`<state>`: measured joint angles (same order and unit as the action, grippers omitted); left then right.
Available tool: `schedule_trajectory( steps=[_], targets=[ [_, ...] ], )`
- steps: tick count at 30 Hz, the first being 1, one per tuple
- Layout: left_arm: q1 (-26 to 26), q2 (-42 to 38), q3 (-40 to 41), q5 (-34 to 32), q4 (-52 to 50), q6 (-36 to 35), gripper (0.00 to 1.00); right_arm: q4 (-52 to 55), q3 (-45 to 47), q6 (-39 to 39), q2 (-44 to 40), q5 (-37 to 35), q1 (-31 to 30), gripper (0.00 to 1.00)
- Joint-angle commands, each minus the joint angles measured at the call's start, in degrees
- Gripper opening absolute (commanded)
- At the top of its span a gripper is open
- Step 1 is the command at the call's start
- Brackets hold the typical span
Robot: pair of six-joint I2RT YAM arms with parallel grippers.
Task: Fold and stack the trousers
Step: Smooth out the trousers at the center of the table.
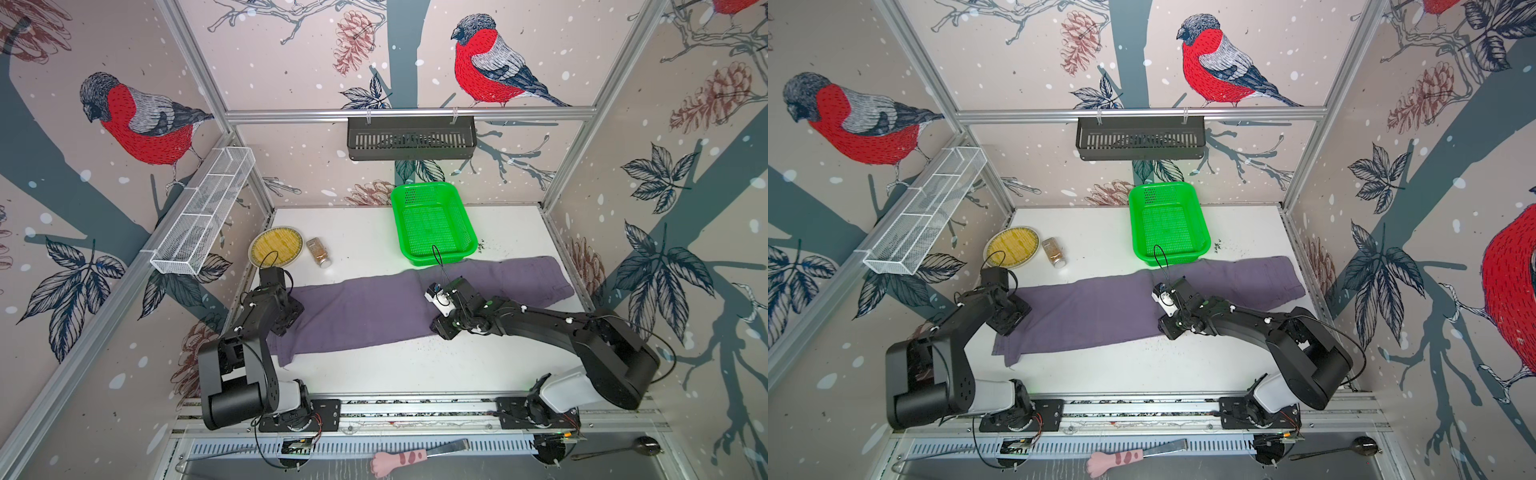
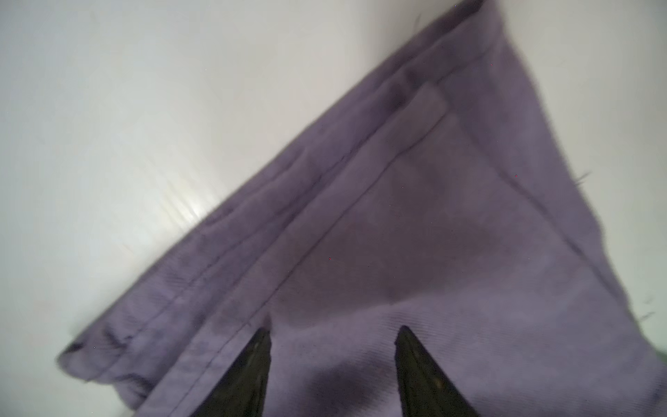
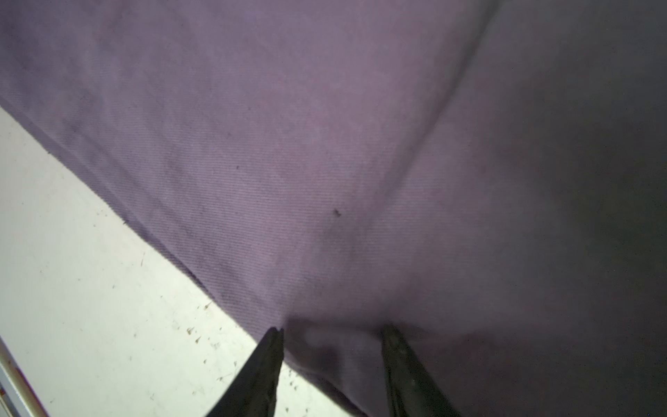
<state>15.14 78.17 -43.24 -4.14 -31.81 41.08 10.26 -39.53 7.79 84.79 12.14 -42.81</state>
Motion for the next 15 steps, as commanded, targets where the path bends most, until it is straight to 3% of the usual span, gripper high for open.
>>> schedule_trajectory(
  steps=[1, 3, 7, 10, 14, 15],
  targets=[
    [0.23, -0.76, -5.42, -6.76, -5.18, -4.81, 0.57, -1.02, 0.40, 1.49, -0.49, 2.18, 0.52, 0.48],
    [0.66, -0.40, -8.45, -8.69, -7.51, -6.61, 0.57, -1.10, 0.50, 1.36, -1.60, 3.29, 1.47, 0.49],
    [1.74, -0.39, -9.75, -6.40, -7.54, -8.80, 0.57, -2.71, 1.33, 1.87, -5.71, 6.84, 4.57, 0.49],
    [1.87, -0.41, -8.68, -3.38, -5.51, -14.25, 0.57, -4.14, 2.42, 1.96, -9.29, 7.52, 6.64, 0.51],
    [1.94, 1.11, -7.32, -6.03, -1.69, -24.92, 0.53, -6.14, 3.49, 1.42, -12.33, 9.11, 8.67, 0.52],
    [2.79, 2.55, -8.86, -3.82, -2.43, -27.31, 0.51, -6.05, 3.33, 1.14, -12.52, 9.21, 9.03, 0.52]
  ],
)
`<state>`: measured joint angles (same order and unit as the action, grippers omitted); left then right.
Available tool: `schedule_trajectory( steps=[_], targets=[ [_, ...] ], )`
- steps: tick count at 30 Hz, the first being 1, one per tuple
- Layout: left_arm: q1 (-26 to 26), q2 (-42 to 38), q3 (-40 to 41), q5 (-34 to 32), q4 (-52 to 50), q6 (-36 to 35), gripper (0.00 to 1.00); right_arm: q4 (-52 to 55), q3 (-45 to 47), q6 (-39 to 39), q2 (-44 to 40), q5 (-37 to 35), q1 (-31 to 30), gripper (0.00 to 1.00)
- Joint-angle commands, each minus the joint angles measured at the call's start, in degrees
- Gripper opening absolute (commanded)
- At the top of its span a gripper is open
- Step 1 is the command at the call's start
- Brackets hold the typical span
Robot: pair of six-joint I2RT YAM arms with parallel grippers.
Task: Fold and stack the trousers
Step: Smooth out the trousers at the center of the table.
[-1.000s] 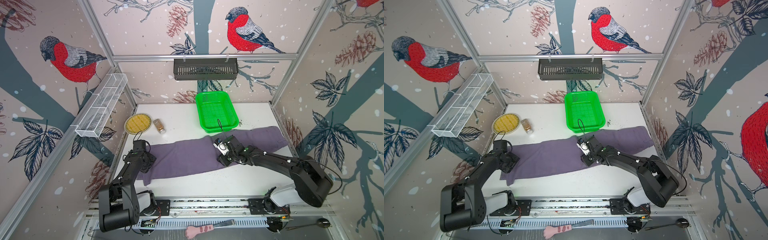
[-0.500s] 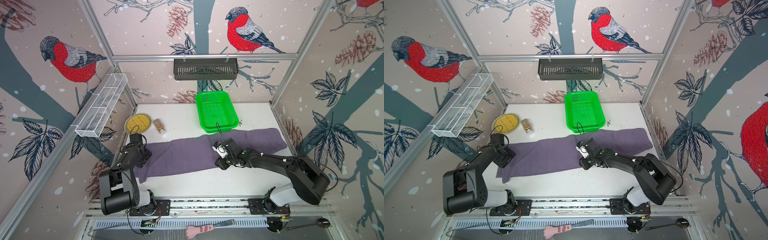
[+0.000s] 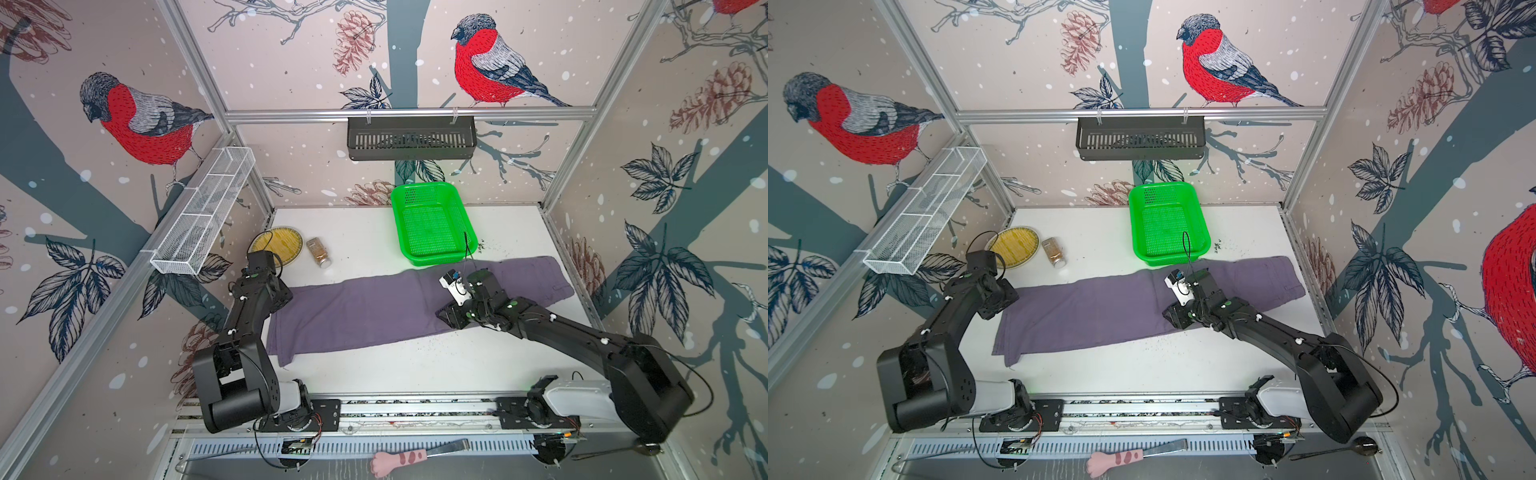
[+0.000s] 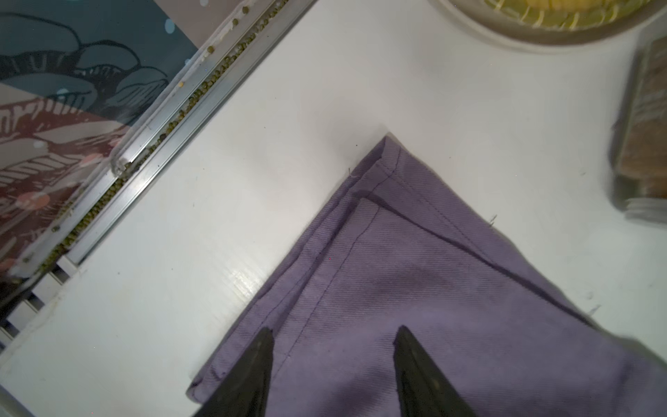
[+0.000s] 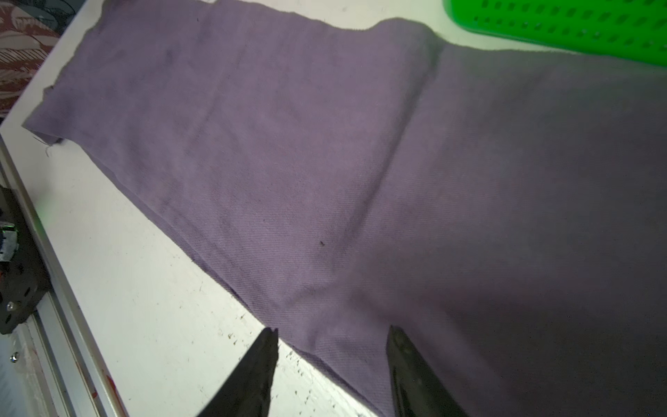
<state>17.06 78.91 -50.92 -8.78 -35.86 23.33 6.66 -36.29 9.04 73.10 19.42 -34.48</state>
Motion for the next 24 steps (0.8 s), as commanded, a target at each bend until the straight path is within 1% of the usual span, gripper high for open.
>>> schedule_trajectory(
  steps=[1, 4, 7, 8, 9, 10, 12, 13, 15, 19, 22, 24],
  targets=[
    [0.98, 3.24, -2.65, 1.50, 0.63, -11.64, 0.51, -2.16, -0.23, -0.39, -0.85, 2.02, 0.96, 0.52],
    [1.09, 6.20, -4.94, 0.18, 0.36, -14.81, 0.50, -1.49, -1.18, -1.21, -0.53, 2.24, 2.18, 0.53],
    [1.11, 9.57, -4.20, 3.30, 1.88, -17.36, 0.47, -1.27, -2.10, -1.98, -0.08, 2.46, 3.16, 0.53],
    [1.07, 10.90, -4.19, 5.25, 2.21, -17.67, 0.46, -1.13, -2.35, -2.17, 0.13, 2.62, 3.43, 0.53],
    [1.05, 12.06, -4.21, 6.27, 2.81, -17.54, 0.45, -1.02, -2.55, -2.27, 0.27, 2.73, 3.49, 0.53],
    [1.05, 12.68, -4.11, 5.89, 3.21, -17.24, 0.44, -0.72, -2.64, -2.38, 0.32, 2.78, 3.58, 0.53],
    [1.33, 14.34, -4.26, 1.69, 3.55, -16.57, 0.43, -0.36, -2.73, -2.36, 0.10, 2.73, 3.59, 0.53],
    [1.78, 14.56, -4.20, 1.43, 4.03, -16.80, 0.43, -0.32, -2.65, -2.31, -0.20, 2.68, 3.55, 0.53],
    [2.10, 14.64, -3.77, 2.44, 5.75, -16.89, 0.43, -0.28, -2.23, -2.10, -0.69, 2.46, 3.72, 0.54],
    [2.10, 16.88, -4.35, 2.45, 5.94, -17.78, 0.43, 0.01, -2.11, -2.18, -0.84, 2.30, 3.71, 0.54],
    [2.10, 17.80, -4.21, 6.41, 6.54, -18.10, 0.39, 0.30, -2.37, -2.45, -0.88, 2.38, 3.80, 0.54],
    [2.10, 17.95, -4.43, 7.02, 6.57, -18.00, 0.35, 0.37, -2.37, -2.45, -0.90, 2.38, 3.81, 0.54]
  ],
)
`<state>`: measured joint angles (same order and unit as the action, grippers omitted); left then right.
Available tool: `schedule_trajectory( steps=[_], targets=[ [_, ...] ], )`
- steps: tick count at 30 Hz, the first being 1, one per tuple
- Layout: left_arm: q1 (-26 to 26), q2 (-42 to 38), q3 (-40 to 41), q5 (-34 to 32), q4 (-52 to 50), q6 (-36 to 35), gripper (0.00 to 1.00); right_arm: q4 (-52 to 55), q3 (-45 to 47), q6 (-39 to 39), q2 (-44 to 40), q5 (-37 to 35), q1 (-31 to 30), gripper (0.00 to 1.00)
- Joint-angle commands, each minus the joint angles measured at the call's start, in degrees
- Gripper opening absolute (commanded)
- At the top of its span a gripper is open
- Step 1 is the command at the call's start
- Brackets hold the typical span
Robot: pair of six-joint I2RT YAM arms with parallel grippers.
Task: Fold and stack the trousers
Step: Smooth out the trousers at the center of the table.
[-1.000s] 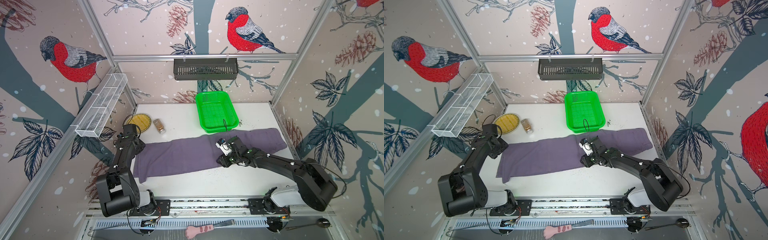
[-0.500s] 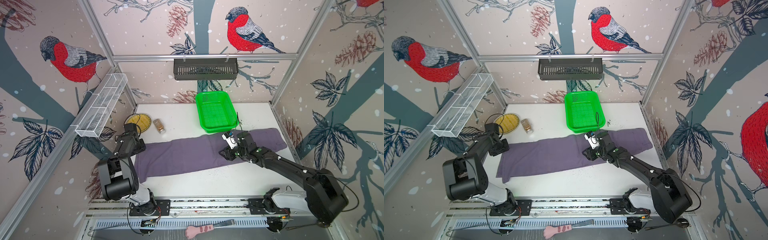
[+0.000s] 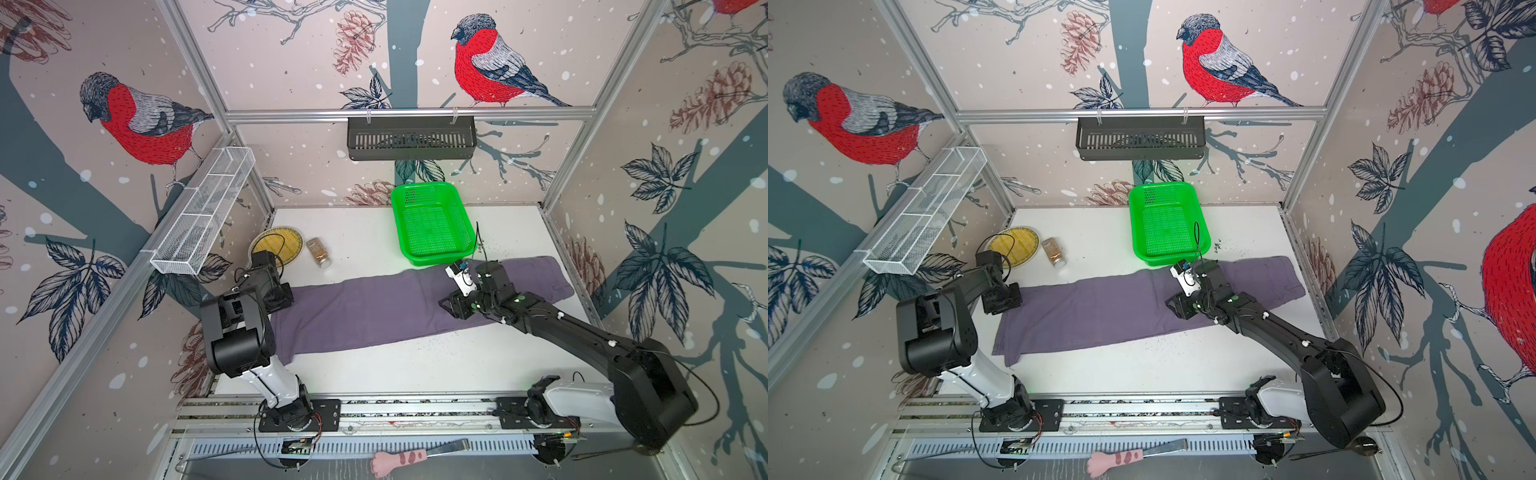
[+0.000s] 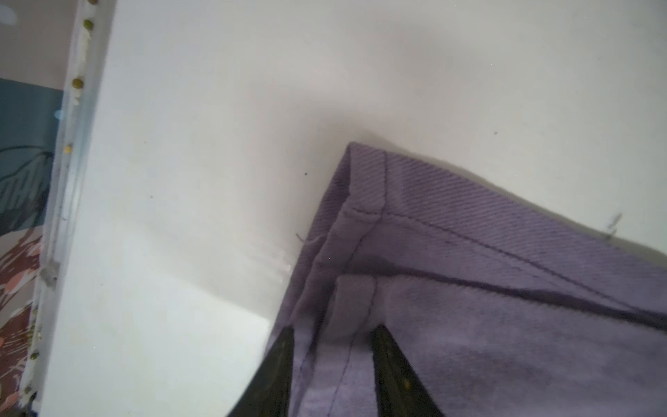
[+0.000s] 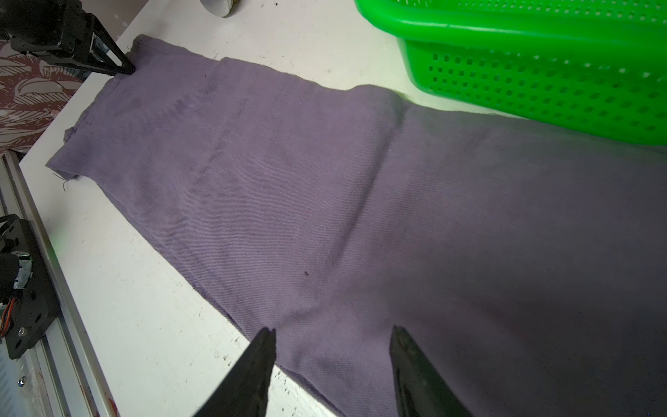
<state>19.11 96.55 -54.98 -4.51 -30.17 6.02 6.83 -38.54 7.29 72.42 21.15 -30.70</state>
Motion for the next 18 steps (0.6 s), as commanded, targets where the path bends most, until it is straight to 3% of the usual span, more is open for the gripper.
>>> schedule_trajectory(
  steps=[1, 3, 11, 18],
  targets=[
    [0.05, 0.47, -0.46, 2.61, 0.83, -0.83, 0.31, 0.11, -0.04, -0.70, -0.17, 0.65, 0.02, 0.54],
    [0.07, 0.27, -0.71, 1.80, 0.39, -1.07, 0.21, 0.11, 0.00, -0.70, -0.03, 0.69, -0.05, 0.54],
    [0.07, -1.08, -1.35, 1.22, -0.38, -1.17, 0.00, -0.17, -0.03, -0.92, 0.56, 0.98, 0.02, 0.54],
    [0.06, -2.87, -4.52, -1.38, -2.34, -1.79, 0.00, -0.26, -0.13, -1.18, 1.01, 1.00, 0.02, 0.54]
  ],
)
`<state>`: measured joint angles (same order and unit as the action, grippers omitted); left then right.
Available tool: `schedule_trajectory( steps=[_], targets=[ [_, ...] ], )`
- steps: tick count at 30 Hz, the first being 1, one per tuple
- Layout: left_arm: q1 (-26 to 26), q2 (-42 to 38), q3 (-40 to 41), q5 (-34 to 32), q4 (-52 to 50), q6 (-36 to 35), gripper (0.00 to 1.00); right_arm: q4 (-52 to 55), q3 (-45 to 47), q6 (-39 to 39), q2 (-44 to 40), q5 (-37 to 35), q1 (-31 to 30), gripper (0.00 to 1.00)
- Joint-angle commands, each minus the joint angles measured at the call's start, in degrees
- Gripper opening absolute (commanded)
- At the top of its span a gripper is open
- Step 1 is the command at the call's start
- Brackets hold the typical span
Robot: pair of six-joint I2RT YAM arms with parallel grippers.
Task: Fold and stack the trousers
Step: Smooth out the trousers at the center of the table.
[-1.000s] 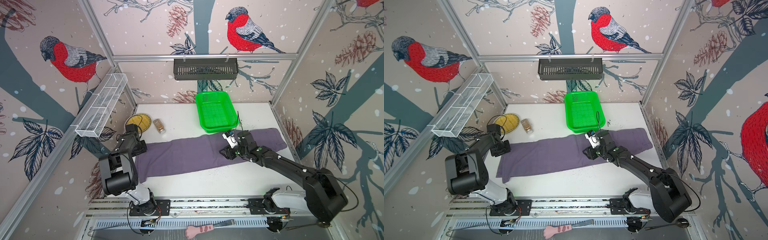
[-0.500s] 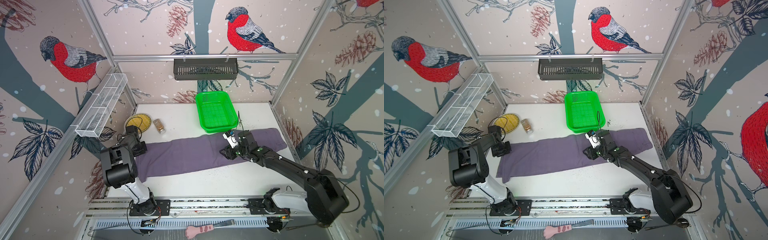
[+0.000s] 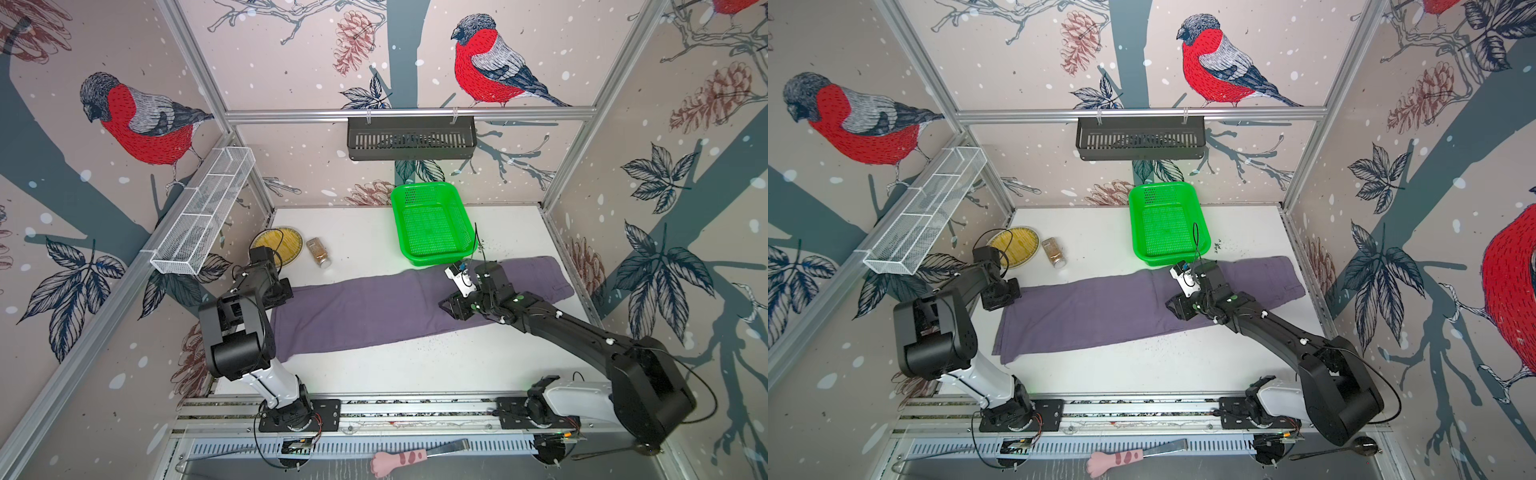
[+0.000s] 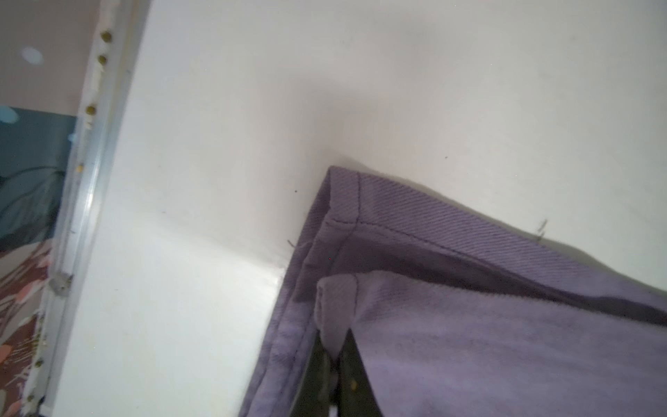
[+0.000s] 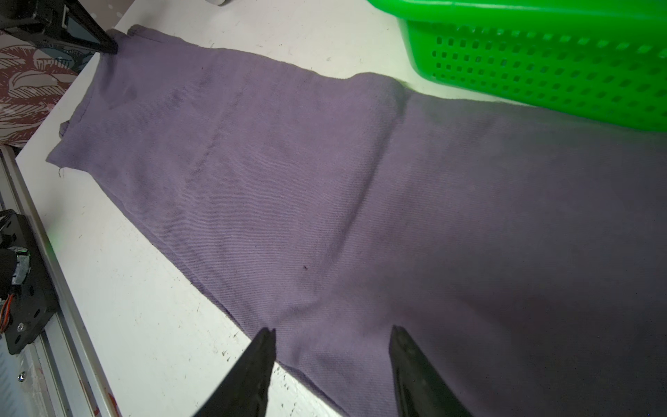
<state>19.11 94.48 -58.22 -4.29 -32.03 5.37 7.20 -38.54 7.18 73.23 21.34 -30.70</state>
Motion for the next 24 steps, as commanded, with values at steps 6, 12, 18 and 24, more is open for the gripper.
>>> schedule_trajectory(
  steps=[6, 12, 18, 24],
  targets=[
    [-0.13, 1.84, -4.24, -3.38, -2.42, -1.77, 0.00, -0.41, -0.13, -1.29, 1.10, 1.24, 0.02, 0.54],
    [-0.13, 5.59, -5.16, -4.15, -1.98, -1.68, 0.06, -0.31, -0.21, -1.47, 1.25, 1.24, 0.02, 0.54],
    [-0.18, 6.60, -6.66, -6.36, -1.63, -1.37, 0.27, 0.05, -0.21, -1.25, 0.75, 0.63, 0.05, 0.55],
    [-0.18, 4.35, -6.36, -7.20, -1.90, -0.57, 0.45, -0.72, -0.39, -0.42, 1.18, 0.87, 0.15, 0.56]
  ],
)
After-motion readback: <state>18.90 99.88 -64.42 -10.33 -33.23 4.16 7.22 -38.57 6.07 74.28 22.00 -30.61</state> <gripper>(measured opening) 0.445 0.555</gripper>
